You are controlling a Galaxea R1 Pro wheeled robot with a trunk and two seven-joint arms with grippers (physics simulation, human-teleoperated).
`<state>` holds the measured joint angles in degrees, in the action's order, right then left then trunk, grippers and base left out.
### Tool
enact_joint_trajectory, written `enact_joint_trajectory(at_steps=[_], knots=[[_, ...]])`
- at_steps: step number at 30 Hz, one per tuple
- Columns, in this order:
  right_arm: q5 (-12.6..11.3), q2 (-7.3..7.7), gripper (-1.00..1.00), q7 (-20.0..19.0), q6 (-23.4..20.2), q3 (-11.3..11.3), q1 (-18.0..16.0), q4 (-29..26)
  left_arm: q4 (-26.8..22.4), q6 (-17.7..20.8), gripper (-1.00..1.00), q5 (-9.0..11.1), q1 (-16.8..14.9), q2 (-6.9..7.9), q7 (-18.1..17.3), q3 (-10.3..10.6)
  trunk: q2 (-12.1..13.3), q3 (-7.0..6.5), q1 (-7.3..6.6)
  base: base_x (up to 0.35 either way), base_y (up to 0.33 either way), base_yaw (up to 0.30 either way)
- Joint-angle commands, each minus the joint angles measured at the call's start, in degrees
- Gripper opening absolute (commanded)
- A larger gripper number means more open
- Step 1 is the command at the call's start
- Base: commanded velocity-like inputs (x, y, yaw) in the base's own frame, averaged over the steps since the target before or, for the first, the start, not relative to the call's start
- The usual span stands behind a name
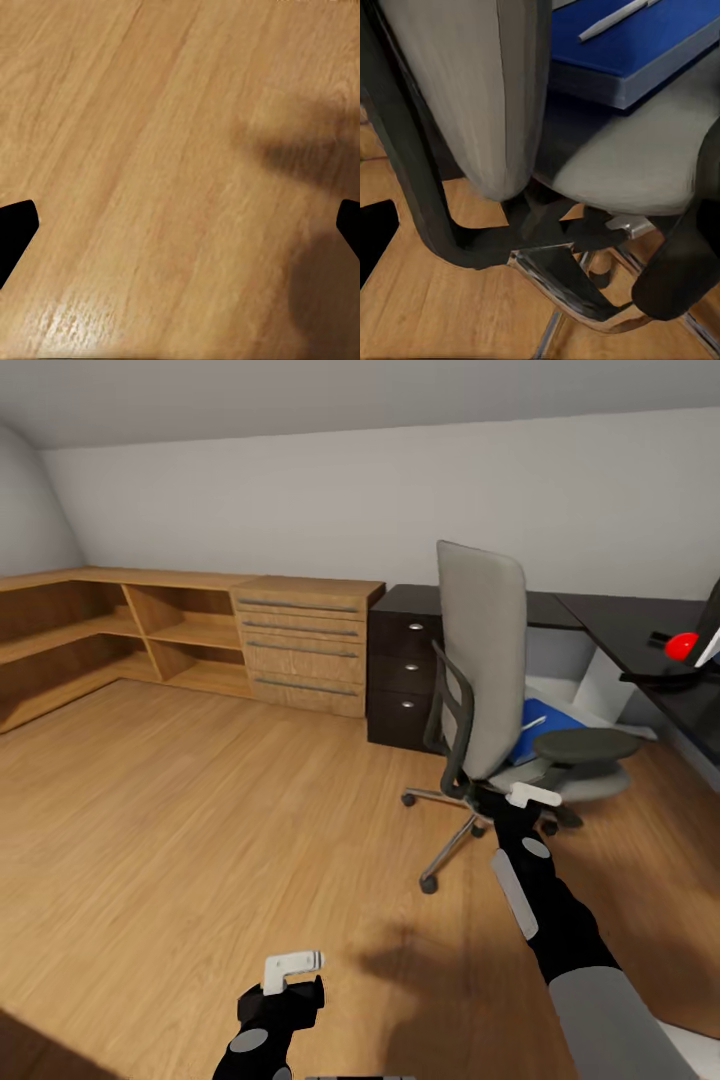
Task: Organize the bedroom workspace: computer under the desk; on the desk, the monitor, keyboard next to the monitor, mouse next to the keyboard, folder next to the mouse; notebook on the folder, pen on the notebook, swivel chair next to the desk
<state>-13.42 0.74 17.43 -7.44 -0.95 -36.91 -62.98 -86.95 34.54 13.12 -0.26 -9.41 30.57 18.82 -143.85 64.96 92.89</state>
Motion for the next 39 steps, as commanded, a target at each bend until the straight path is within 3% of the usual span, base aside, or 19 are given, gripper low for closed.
enact_joint_trajectory(at_steps=[1, 9, 21, 39], knots=[[-0.29, 0.05, 1.0, 0.33, -0.3, -0.1, 0.0, -0.12, -0.06, 0.09, 1.0, 0.59, -0.04, 0.0, 0.54, 0.08, -0.02, 0.04, -0.01, 0.0, 0.0, 0.274], [-0.29, 0.05, 1.0, 0.33, -0.29, -0.1, 0.0, -0.17, -0.06, 0.09, 1.0, 0.59, -0.08, 0.0, 0.46, 0.08, -0.02, 0.04, -0.01, 0.0, 0.0, 0.257], [-0.29, 0.05, 1.0, 0.31, -0.29, -0.1, 0.0, -0.2, -0.06, 0.08, 1.0, 0.59, -0.06, 0.0, 0.54, 0.08, -0.02, 0.04, -0.01, 0.0, 0.0, 0.037], [-0.29, 0.05, 1.0, 0.21, -0.29, -0.1, 0.01, -0.21, -0.06, 0.06, 1.0, 0.59, -0.04, 0.01, 0.54, 0.08, -0.02, -0.94, -0.01, 0.0, 0.0, -0.195]])
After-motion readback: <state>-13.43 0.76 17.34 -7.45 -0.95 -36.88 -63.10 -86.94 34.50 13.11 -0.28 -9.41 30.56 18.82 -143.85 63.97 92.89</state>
